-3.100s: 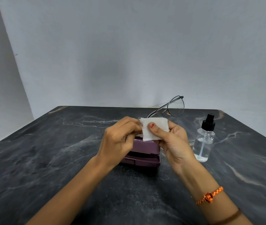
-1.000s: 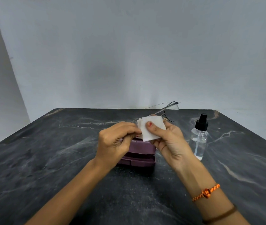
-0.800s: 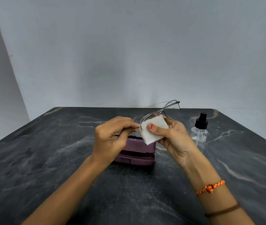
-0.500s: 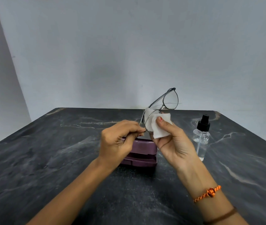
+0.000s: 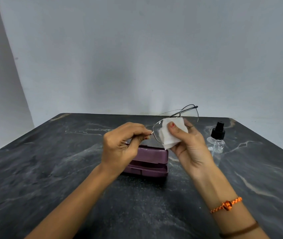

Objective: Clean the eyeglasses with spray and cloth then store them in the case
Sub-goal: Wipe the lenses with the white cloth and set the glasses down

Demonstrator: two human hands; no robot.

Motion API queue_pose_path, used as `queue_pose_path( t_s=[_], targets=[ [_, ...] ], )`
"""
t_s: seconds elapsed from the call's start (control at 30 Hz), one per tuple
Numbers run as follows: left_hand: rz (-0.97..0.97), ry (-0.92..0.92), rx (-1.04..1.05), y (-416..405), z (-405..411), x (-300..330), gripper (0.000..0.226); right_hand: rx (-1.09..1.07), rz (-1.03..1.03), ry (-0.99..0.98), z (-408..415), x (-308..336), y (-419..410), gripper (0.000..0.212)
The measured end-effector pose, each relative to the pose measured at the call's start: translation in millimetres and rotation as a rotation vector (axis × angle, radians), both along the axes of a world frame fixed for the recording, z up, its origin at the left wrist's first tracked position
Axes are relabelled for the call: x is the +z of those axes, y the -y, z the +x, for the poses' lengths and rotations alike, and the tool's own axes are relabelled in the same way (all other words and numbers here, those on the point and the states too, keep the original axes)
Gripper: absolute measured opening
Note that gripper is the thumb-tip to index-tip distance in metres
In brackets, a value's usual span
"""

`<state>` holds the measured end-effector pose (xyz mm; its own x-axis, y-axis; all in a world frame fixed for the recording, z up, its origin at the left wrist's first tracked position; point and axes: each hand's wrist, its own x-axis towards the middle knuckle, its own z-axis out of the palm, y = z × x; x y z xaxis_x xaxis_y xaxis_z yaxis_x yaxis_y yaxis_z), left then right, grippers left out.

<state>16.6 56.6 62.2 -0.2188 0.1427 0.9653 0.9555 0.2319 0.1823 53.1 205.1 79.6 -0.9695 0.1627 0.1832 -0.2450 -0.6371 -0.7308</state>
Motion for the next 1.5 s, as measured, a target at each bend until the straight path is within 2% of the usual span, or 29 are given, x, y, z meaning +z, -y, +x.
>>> queue_pose_path(
  t_s=[0.13,0.27,0.37,0.5,0.57,0.73,0.8,0.9,0.97,1.2,1.33,1.4,1.5],
  targets=[
    [-0.076,-0.020,0.010,-5.0,0.4,-7.1,0.009,0.131,-0.191,0.013,-4.0,-4.0,3.5,0.037],
    [-0.040,-0.019,0.037,-7.3,1.3,-9.5,0.007,0.080,-0.014,-0.021,-2.3,-2.1,5.8,0.031],
    [-0.009,-0.034,0.051,-5.4,1.9,-7.0,0.006,0.050,0.108,-0.053,-0.2,-1.2,4.0,0.042],
    [-0.008,-0.054,0.093,-2.5,1.6,-2.7,0.015,0.018,0.269,-0.038,1.8,1.1,-1.6,0.080],
    [-0.005,-0.053,0.104,-1.1,1.6,-0.8,0.015,0.002,0.331,-0.009,2.3,3.1,-5.2,0.085],
    [0.053,-0.007,0.088,2.2,0.0,2.9,0.013,-0.010,0.144,0.013,-0.7,3.9,-10.9,0.059],
    [0.008,-0.021,0.060,-0.2,1.4,0.7,0.013,0.021,0.049,0.024,-2.7,1.8,-9.9,0.057],
    [-0.044,-0.049,0.033,-4.8,3.5,-3.1,0.013,0.073,-0.051,0.029,-4.2,-1.6,-5.2,0.038],
    [-0.053,-0.053,0.040,-6.0,3.3,-4.3,0.016,0.093,-0.062,0.012,-3.7,-3.4,1.1,0.033],
    [-0.044,-0.053,0.093,-4.6,2.5,-3.7,0.016,0.091,0.143,-0.049,2.9,1.9,2.2,0.041],
    [-0.058,-0.071,0.125,-2.7,2.5,-1.5,0.017,0.046,0.327,-0.034,5.7,5.7,-3.7,0.069],
    [-0.063,-0.079,0.137,-2.5,2.5,-1.6,0.016,0.021,0.386,-0.036,5.5,6.7,-5.8,0.069],
    [-0.043,-0.083,0.156,-0.9,1.5,-1.2,0.015,0.014,0.451,-0.037,4.9,6.9,-8.1,0.057]
  ],
)
